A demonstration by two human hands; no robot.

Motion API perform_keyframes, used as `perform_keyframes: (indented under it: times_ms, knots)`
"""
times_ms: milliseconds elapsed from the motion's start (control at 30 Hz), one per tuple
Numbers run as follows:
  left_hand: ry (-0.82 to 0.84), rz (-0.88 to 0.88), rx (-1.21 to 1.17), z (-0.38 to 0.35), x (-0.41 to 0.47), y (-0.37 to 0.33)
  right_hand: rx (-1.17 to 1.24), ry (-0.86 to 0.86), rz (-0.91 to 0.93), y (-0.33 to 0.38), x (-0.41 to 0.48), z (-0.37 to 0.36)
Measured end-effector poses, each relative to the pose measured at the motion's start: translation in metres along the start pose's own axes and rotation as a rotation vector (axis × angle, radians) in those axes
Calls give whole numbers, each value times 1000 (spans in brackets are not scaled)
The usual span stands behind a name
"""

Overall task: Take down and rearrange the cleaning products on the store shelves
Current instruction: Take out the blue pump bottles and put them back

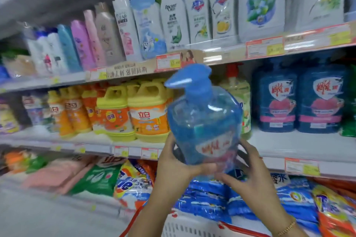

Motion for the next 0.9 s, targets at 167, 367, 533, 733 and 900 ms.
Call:
perform_keyframes:
  times_ms: [167, 367, 533, 733, 900]
  knots:
    - [-125, 41, -95, 18, 6, -5, -327, -68, 426, 9, -22, -28]
    - [-110, 197, -226, 17, 7, 4, -289, -249, 611, 24, -7, -37]
    - [66, 140, -355, 19, 17, -1, -171, -175, 401, 23, 4, -38]
    - [168, 121, -479, 33, 33, -3, 721, 146, -339, 4, 5, -60]
    - [259, 200, -454, 29, 40, 22, 1126, 437, -741, -16, -11, -73]
Point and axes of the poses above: each hand's wrist, its own x-axis towards the middle knuckle, its own z-axis out of the back of the hand, y = z × x, the point moved 6 cm from there along x, towards the middle knuckle, and after that the axes turned 14 degrees about -y, right-handed, at the moved point
